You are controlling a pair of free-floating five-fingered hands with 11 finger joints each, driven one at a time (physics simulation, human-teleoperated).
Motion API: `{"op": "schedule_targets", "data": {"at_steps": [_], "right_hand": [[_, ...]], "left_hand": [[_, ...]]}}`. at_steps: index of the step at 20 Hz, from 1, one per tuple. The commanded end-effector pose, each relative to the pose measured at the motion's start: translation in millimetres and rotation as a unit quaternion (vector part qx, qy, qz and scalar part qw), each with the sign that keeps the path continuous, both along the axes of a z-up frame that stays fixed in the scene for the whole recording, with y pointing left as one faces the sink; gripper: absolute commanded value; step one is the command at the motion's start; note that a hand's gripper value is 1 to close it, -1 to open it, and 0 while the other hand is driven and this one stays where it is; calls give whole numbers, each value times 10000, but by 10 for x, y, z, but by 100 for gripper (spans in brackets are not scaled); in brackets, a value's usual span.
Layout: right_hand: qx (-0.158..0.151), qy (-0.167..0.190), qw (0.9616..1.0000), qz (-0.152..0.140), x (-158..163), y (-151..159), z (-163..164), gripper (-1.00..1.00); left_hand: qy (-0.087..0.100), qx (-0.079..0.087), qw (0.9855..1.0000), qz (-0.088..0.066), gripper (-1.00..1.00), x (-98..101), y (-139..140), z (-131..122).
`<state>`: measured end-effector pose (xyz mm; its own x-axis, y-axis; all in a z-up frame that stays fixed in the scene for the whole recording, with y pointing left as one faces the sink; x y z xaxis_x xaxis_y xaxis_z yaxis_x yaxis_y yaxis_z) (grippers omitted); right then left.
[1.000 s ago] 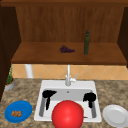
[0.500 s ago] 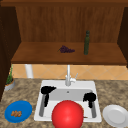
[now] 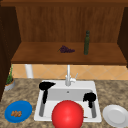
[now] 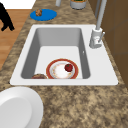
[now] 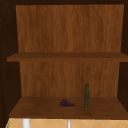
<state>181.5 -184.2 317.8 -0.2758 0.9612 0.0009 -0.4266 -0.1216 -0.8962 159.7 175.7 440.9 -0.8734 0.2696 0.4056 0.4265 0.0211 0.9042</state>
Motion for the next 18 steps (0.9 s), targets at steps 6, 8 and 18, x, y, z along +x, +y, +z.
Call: {"op": "schedule_targets", "data": {"at_steps": [6, 8, 18], "right_hand": [[0, 0, 10000, 0, 0, 0, 0, 0], [0, 0, 10000, 0, 0, 0, 0, 0], [0, 0, 10000, 0, 0, 0, 0, 0]], "left_hand": [[-227, 66, 9997, 5, -100, -289, 1, 663], [-237, 63, 9997, 6, -100, -353, 1, 813], [-275, 7, 9996, 12, -100, -598, -75, 1444]]}}
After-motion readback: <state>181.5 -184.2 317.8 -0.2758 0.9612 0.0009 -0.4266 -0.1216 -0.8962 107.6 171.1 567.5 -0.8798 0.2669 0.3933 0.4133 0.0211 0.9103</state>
